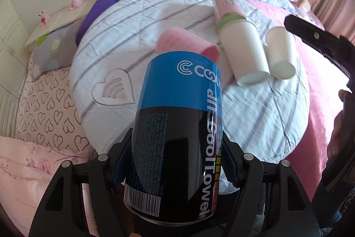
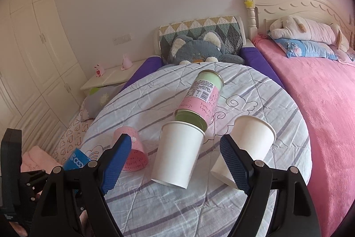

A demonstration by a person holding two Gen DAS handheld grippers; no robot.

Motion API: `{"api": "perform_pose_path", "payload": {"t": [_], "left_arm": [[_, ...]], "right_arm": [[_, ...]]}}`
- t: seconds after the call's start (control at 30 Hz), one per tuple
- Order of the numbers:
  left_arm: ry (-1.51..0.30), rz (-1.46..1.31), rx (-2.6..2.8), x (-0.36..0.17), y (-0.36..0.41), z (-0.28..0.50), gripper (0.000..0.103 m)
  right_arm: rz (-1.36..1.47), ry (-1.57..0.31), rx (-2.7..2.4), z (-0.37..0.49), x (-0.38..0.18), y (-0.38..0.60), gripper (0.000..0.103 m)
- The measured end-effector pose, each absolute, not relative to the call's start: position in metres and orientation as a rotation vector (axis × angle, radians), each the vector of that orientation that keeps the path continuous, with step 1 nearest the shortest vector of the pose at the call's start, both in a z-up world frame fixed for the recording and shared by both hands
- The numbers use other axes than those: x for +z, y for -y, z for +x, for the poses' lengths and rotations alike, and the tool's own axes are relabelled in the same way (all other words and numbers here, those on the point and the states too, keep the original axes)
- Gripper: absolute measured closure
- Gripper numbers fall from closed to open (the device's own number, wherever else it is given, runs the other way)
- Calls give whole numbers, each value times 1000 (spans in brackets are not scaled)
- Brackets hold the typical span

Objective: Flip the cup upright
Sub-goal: 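Carry the held can with the left tool toward the right tool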

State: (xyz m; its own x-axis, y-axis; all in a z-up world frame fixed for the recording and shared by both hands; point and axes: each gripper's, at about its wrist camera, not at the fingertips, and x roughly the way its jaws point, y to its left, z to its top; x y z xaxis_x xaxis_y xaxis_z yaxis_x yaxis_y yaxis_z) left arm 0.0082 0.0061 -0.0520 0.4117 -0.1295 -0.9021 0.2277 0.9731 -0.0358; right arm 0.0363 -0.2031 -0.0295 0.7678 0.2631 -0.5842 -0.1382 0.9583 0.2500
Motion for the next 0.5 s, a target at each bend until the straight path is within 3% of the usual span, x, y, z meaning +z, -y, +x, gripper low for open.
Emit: {"api": "perform_pose_path", "payload": {"t": [0.5], "left_arm": [[-1125,69,-155,-74,3,60,33]], "right_arm": [[189,-672,229,34,-32,214,20]]}}
